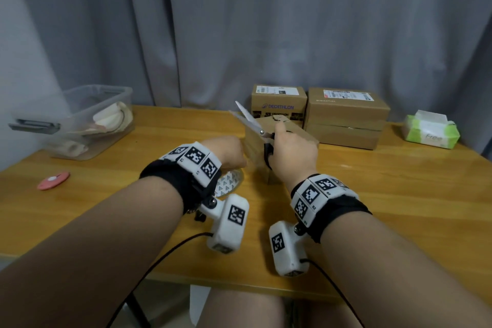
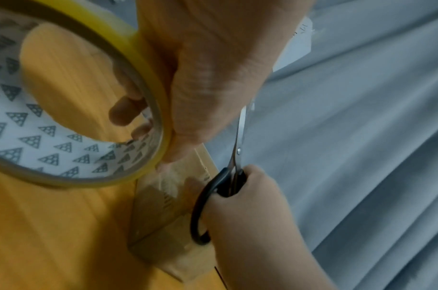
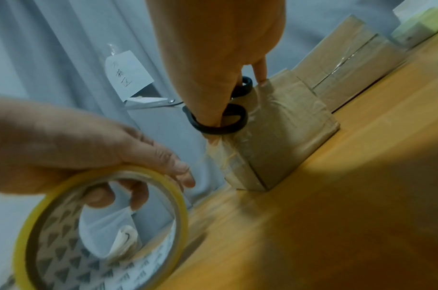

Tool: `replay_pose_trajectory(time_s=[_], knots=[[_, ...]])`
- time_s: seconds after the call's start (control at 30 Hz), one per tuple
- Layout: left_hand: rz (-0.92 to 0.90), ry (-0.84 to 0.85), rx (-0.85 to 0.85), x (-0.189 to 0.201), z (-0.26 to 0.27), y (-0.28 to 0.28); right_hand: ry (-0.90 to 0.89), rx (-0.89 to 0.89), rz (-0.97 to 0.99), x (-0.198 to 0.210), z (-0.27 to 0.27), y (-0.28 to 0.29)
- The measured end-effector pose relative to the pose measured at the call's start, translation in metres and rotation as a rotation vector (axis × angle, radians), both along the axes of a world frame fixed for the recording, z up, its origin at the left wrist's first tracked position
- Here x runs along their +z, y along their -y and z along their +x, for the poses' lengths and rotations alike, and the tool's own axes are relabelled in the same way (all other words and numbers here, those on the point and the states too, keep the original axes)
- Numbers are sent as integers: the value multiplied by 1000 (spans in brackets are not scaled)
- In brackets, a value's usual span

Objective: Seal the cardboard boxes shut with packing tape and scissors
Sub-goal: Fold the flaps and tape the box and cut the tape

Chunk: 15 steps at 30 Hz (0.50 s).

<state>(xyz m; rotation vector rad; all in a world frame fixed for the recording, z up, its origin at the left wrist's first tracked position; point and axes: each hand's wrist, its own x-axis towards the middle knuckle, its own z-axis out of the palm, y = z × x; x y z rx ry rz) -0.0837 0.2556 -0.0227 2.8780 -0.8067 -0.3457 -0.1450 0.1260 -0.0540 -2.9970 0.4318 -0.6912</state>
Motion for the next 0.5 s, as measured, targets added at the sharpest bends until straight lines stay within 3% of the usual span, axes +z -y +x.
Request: replay_pose_trajectory(time_s=[0.13, 0.23, 0.43, 0.5], knots=[[-171, -134, 48, -1, 8, 4, -33, 36, -60, -2, 2, -4], [-313, -176, 96, -9, 10, 2, 31, 45, 46, 1, 3, 1], [-413, -194, 157, -12, 11, -9, 75, 233, 727, 31, -20, 24], [-418, -203, 165, -12, 11, -10, -44, 277, 878, 42, -45, 24]])
